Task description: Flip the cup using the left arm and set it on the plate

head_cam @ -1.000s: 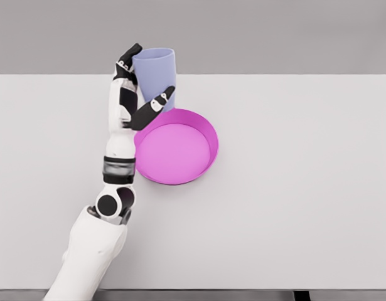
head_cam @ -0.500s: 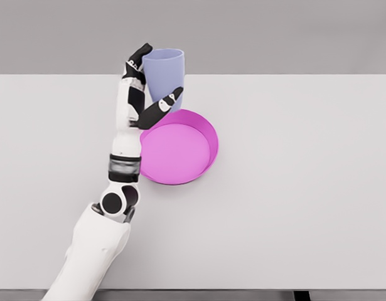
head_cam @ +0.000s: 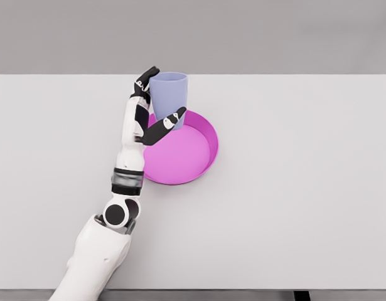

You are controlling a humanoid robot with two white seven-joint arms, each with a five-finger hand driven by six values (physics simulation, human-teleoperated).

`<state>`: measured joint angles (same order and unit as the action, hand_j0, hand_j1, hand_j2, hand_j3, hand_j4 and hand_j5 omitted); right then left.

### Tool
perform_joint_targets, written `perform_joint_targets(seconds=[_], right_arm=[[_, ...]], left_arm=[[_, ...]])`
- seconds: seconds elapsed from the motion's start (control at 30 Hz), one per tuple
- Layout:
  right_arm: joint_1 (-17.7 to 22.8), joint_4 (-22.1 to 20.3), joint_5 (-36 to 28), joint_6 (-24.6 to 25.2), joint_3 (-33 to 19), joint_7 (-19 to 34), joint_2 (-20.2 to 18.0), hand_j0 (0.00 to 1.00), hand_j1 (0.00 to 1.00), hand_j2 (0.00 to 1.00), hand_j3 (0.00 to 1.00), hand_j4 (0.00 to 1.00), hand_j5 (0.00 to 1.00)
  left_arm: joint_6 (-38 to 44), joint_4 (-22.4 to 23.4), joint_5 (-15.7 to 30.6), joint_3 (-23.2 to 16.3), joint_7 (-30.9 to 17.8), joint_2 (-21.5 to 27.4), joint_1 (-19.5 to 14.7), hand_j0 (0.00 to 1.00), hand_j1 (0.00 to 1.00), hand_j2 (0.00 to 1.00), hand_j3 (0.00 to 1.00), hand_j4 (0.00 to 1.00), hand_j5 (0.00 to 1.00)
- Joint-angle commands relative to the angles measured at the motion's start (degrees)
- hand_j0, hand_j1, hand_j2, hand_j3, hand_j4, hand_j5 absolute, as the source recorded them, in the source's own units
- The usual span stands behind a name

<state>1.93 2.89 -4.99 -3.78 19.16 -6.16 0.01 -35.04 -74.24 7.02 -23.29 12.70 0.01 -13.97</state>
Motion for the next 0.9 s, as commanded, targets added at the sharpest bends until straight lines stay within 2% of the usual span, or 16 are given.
perform_joint_targets(seconds=[0.0,0.4,0.5,0.57,0.87], right_arm=[[0.00,0.01,-0.02,0.00,0.00,0.00,-0.01,1.00,1.00,1.00,1.00,1.00,1.00],[0.00,0.01,-0.02,0.00,0.00,0.00,-0.01,1.00,1.00,1.00,1.00,1.00,1.00],[0.00,0.01,-0.02,0.00,0.00,0.00,-0.01,1.00,1.00,1.00,1.00,1.00,1.00],[0.00,0.01,-0.02,0.00,0.00,0.00,-0.01,1.00,1.00,1.00,1.00,1.00,1.00],[0.00,0.01,-0.02,0.00,0.00,0.00,-0.01,1.00,1.00,1.00,1.00,1.00,1.00]], left_arm=[[0.04,0.14,-0.34,-0.01,0.14,-0.01,0.00,0.59,0.59,0.59,0.59,0.59,0.59],[0.04,-0.73,-1.66,0.26,0.75,-0.01,-1.14,0.59,0.59,0.59,0.59,0.59,0.59],[0.04,-0.65,-1.66,0.17,0.66,-0.01,-1.14,0.76,0.76,0.76,0.76,0.76,0.76],[0.04,-0.65,-1.66,0.17,0.66,-0.01,-1.14,0.81,0.81,0.81,0.81,0.81,0.81],[0.04,-0.47,-1.66,0.26,0.66,-0.01,-1.49,0.87,0.87,0.87,0.87,0.87,0.87]])
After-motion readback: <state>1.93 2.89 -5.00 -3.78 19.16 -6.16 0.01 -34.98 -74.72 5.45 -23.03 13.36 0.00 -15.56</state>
